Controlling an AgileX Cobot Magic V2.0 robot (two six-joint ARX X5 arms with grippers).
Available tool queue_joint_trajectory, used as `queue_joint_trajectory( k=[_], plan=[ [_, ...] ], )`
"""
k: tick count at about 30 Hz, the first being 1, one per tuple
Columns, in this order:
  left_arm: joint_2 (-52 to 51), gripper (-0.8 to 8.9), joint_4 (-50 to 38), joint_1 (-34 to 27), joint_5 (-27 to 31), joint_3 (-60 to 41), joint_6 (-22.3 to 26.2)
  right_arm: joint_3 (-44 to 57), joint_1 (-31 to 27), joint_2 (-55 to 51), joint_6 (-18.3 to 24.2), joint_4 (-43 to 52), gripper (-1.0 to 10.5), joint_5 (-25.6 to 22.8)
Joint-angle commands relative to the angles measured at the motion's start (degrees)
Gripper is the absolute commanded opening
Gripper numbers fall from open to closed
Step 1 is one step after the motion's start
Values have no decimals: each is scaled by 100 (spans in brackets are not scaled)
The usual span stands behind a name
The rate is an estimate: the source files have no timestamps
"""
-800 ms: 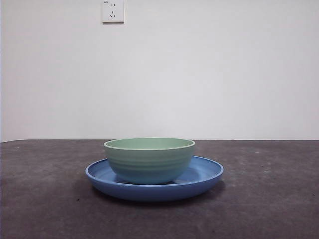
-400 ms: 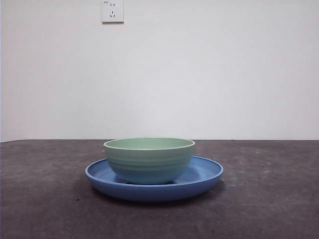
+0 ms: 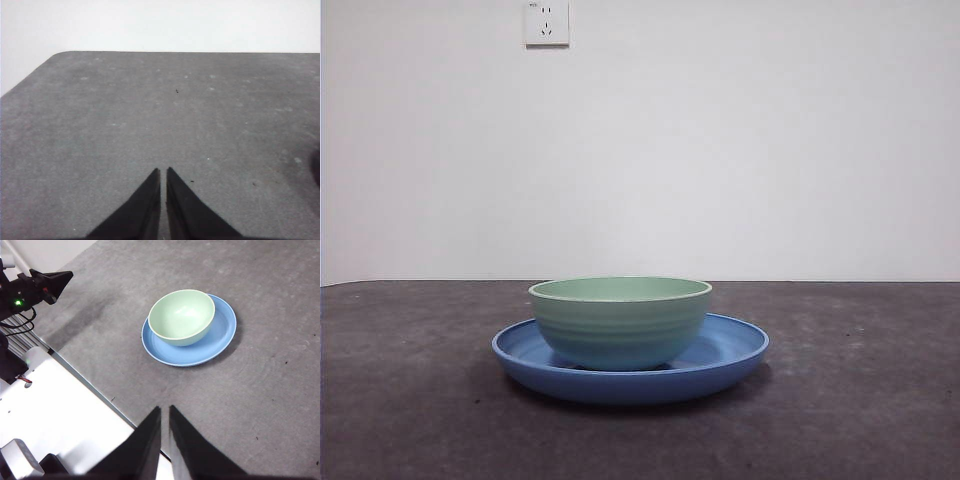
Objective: Place the green bowl on the blue plate
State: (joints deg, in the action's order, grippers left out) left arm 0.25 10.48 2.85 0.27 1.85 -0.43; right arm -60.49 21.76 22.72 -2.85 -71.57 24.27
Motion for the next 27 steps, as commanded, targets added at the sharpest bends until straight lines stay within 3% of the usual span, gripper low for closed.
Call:
queue_joint_trajectory(
  k=[1, 7, 27],
  plan=[
    [-9, 19, 63, -57, 24, -120, 157, -35, 24, 26, 17, 44, 24, 13],
    [-9, 19, 63, -101, 24, -120, 339, -35, 24, 26, 17, 44, 24, 13],
    [-9, 19, 35, -98, 24, -118, 256, -35, 24, 26, 17, 44, 24, 13]
  ],
)
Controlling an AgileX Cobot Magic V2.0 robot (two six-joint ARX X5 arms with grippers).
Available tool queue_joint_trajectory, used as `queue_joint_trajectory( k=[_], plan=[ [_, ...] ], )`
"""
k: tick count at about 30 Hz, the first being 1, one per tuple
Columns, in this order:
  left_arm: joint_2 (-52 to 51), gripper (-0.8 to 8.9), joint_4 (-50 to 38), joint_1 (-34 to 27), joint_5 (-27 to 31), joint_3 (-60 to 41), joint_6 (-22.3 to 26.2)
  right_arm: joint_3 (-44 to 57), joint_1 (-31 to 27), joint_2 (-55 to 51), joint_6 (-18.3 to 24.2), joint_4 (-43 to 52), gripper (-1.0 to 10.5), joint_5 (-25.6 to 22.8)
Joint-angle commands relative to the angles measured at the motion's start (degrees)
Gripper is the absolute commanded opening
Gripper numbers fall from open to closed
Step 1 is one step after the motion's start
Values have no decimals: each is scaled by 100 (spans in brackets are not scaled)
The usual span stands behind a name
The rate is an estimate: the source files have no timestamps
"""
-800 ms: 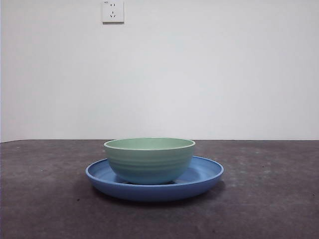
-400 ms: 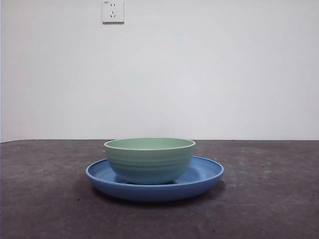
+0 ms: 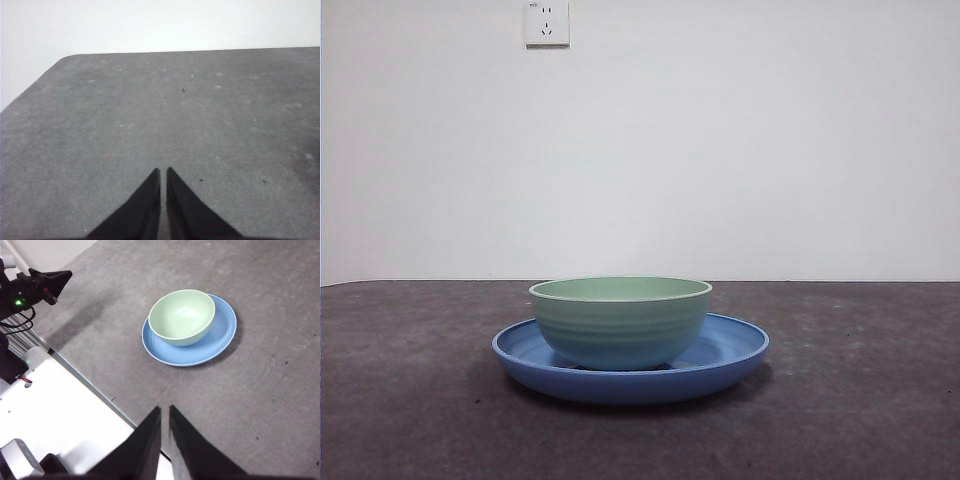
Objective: Place the green bowl on the blue plate
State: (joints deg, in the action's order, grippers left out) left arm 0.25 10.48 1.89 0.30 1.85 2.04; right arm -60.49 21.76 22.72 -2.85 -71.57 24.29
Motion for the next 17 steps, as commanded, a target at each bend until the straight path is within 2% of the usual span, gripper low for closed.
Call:
queue_joint_trajectory(
  k=[1, 8, 10, 11, 14, 17],
  plan=[
    [-9, 19, 35, -2, 22, -118, 9, -35, 24, 26, 17, 44, 24, 11],
    [-9, 19, 35, -2, 22, -118, 9, -31, 9, 22, 20, 76, 24, -4],
    [-9, 19, 35, -2, 22, -118, 9, -31, -146, -4, 68, 79, 24, -28],
    [-9, 19, 35, -2, 22, -118, 9, -31, -247, -4, 179, 79, 24, -33],
    [-7, 19, 35, -2, 20, -118, 7, 2, -776, -48, 977, 125, 24, -57],
    [-7, 19, 35, -2, 22, -118, 7, 385, -1423, -188, 1617, 949, 24, -46]
  ],
)
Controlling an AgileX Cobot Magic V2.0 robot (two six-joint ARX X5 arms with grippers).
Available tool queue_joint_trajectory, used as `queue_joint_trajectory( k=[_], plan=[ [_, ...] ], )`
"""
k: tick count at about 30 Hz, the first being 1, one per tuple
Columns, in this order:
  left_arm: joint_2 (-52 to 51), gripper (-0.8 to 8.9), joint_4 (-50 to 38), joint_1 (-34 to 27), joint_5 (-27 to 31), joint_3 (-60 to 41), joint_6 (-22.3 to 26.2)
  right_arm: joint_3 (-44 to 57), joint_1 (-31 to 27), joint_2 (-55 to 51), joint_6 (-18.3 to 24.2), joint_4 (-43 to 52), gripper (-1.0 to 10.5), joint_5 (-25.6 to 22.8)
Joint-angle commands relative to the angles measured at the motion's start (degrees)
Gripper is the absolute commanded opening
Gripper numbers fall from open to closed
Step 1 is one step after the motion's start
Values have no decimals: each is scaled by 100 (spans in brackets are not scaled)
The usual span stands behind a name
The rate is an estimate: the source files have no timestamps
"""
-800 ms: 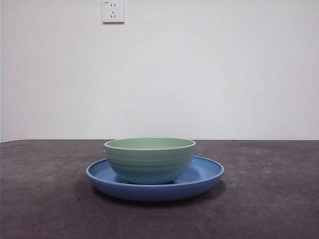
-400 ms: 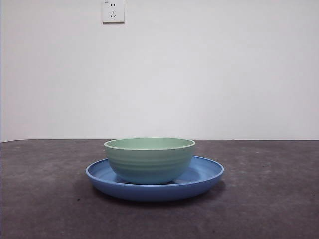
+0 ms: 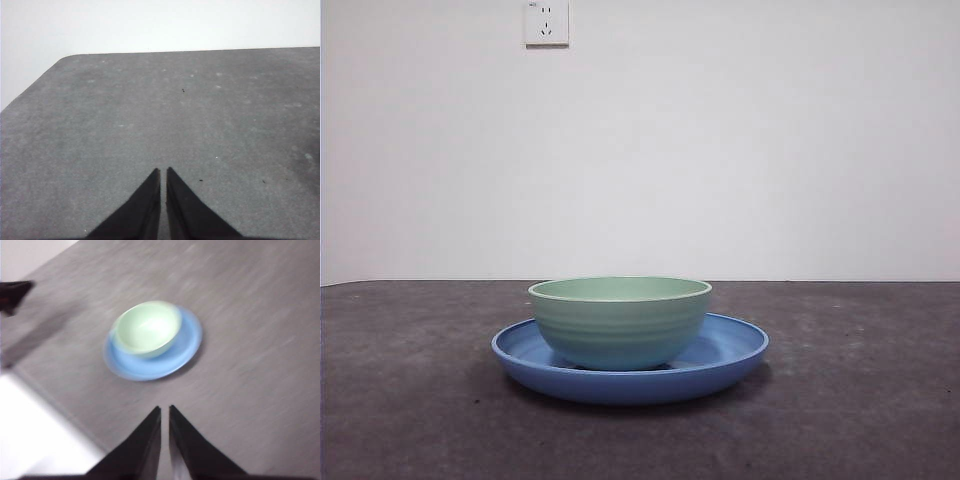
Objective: Place the green bowl on the blue plate
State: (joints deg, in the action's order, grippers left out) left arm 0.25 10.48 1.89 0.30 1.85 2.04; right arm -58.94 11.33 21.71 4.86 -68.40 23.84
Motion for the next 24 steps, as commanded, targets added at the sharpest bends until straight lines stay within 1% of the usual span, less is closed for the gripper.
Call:
queue_joint_trajectory(
  k=[1, 4, 7, 11, 15, 17, 19, 24],
  plan=[
    [-7, 19, 35, -2, 20, -118, 9, 496, -610, -192, 918, 1172, 24, 26],
    [-7, 19, 35, -2, 22, -118, 9, 1471, -1189, -597, 765, 2747, 24, 28],
    [-7, 19, 35, -2, 22, -118, 9, 2461, -1552, -1027, 575, 3917, 24, -87],
    [-7, 19, 35, -2, 22, -118, 9, 3582, -1687, -1464, 72, 5021, 24, -726],
    [-7, 19, 35, -2, 20, -118, 9, 4468, -1670, -1766, -485, 5534, 24, -1364],
    [-7, 19, 35, -2, 20, -118, 9, 4793, -1670, -1867, -667, 5681, 24, -1534],
    [-7, 19, 35, -2, 22, -118, 9, 5069, -1670, -1961, -732, 5790, 24, -1639],
    [-7, 19, 35, -2, 20, -118, 9, 5490, -1587, -2127, -719, 5949, 24, -1687]
  ],
)
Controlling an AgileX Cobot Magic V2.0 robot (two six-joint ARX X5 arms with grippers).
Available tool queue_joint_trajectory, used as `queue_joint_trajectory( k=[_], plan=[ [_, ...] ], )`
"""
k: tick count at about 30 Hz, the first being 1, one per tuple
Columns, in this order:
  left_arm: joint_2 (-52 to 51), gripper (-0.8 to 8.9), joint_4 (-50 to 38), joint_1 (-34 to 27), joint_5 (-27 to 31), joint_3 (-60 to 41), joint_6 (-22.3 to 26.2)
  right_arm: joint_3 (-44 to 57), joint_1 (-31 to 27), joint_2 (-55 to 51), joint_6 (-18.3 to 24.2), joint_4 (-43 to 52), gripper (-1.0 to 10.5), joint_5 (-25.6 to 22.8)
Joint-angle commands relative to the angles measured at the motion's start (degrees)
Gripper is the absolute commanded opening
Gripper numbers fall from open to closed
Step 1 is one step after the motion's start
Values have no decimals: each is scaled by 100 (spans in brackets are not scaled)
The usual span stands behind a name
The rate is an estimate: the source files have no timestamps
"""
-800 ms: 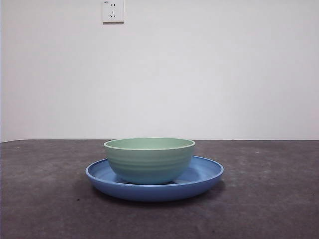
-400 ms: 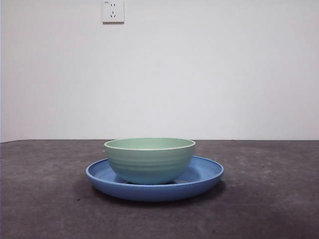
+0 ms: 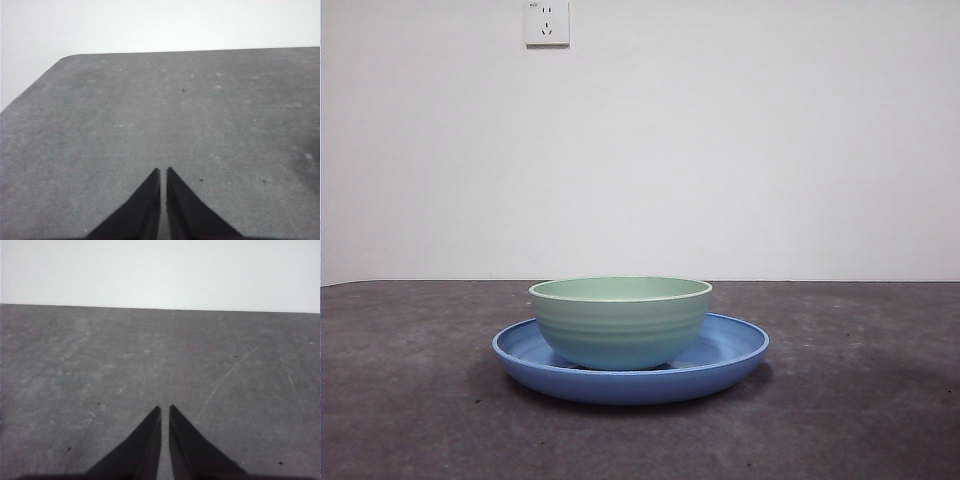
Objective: Place the green bowl on the blue plate
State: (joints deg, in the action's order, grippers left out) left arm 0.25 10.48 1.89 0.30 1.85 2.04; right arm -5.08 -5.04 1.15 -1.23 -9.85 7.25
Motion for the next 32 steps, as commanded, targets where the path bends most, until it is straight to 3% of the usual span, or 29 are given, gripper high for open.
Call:
queue_joint_trajectory(
  k=[1, 9, 16, 32],
  plan=[
    [-7, 19, 35, -2, 22, -118, 9, 164, 81, -94, -109, 94, 24, -33],
    [-7, 19, 35, -2, 22, -118, 9, 448, 240, -94, -90, -4, 24, -221],
    [-7, 19, 33, -2, 20, -118, 9, 448, 245, -94, -116, -63, 24, -673],
    [-7, 19, 35, -2, 20, -118, 9, 448, 264, -94, -136, 116, 24, -684]
  ],
)
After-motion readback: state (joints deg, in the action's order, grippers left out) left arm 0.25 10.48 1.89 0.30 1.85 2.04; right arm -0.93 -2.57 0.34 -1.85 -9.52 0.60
